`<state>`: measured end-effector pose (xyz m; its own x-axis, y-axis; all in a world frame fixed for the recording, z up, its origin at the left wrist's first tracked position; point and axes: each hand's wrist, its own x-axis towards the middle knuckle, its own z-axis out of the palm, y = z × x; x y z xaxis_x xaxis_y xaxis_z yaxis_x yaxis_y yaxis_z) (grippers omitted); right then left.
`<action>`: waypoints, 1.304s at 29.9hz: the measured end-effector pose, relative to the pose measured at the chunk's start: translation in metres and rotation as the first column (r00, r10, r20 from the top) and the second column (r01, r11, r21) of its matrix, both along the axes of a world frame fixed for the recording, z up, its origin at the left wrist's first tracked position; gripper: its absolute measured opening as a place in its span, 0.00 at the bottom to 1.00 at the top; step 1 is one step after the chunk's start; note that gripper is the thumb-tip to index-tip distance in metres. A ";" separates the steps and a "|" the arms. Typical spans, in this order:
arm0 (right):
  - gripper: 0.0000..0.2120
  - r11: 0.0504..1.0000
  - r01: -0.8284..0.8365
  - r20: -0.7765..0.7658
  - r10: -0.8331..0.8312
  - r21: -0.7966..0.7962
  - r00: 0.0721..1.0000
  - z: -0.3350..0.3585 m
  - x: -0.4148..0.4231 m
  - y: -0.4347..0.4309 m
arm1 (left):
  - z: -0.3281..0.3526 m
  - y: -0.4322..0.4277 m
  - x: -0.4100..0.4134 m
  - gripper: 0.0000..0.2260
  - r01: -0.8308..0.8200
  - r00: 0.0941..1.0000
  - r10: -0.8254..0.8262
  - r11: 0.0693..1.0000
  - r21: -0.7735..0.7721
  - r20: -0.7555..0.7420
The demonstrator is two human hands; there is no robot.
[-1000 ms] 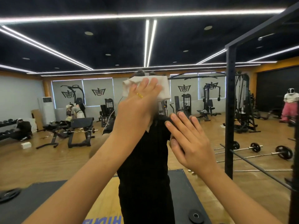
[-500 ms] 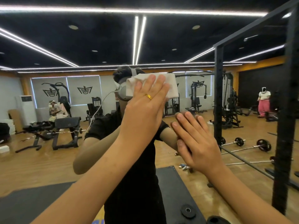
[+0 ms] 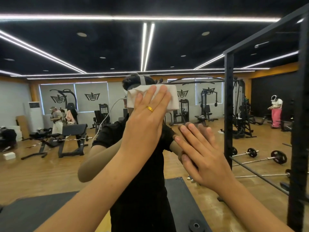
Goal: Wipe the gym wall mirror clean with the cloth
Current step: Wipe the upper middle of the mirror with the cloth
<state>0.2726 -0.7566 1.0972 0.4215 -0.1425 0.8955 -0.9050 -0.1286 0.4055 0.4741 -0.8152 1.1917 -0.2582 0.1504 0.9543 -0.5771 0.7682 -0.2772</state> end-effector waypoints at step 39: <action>0.25 0.999 0.036 -0.118 -0.037 -0.008 0.992 0.015 -0.119 0.023 | 0.074 0.033 -0.060 0.17 0.042 0.969 -0.016 0.994 0.100 -0.245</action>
